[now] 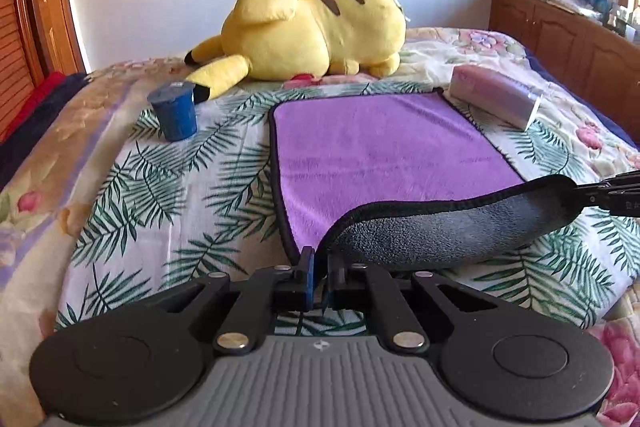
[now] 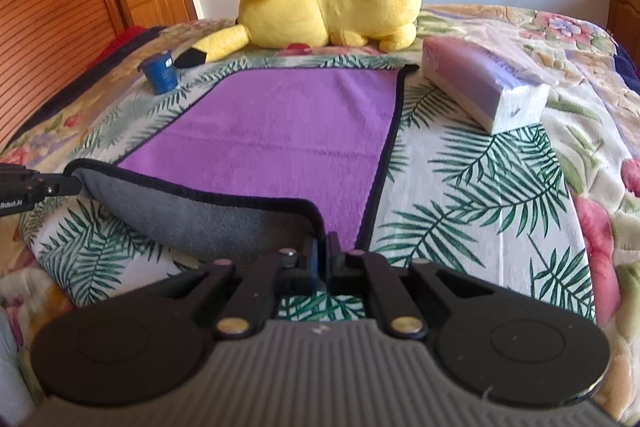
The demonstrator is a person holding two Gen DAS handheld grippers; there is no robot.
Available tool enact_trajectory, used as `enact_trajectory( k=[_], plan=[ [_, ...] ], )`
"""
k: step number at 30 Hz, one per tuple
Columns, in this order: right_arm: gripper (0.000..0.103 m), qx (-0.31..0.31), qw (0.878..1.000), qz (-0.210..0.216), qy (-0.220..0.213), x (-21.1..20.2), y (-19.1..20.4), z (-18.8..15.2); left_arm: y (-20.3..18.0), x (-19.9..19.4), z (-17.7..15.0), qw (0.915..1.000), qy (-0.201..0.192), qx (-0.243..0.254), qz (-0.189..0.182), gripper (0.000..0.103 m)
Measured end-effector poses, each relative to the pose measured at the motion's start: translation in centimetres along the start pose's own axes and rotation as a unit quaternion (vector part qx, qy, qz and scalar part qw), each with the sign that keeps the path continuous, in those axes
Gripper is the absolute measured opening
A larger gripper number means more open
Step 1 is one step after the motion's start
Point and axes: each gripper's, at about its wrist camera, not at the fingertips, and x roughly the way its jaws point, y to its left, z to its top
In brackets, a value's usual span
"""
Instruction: Fold towel
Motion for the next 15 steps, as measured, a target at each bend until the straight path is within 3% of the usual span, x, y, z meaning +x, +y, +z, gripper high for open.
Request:
enact_trajectory(
  k=[15],
  plan=[
    [0.004, 0.003, 0.999, 0.01, -0.046, -0.9, -0.1, 1.2, -0.6, -0.8, 1.0, 0.9999, -0.017, 0.002, -0.003, 0.006]
  ],
)
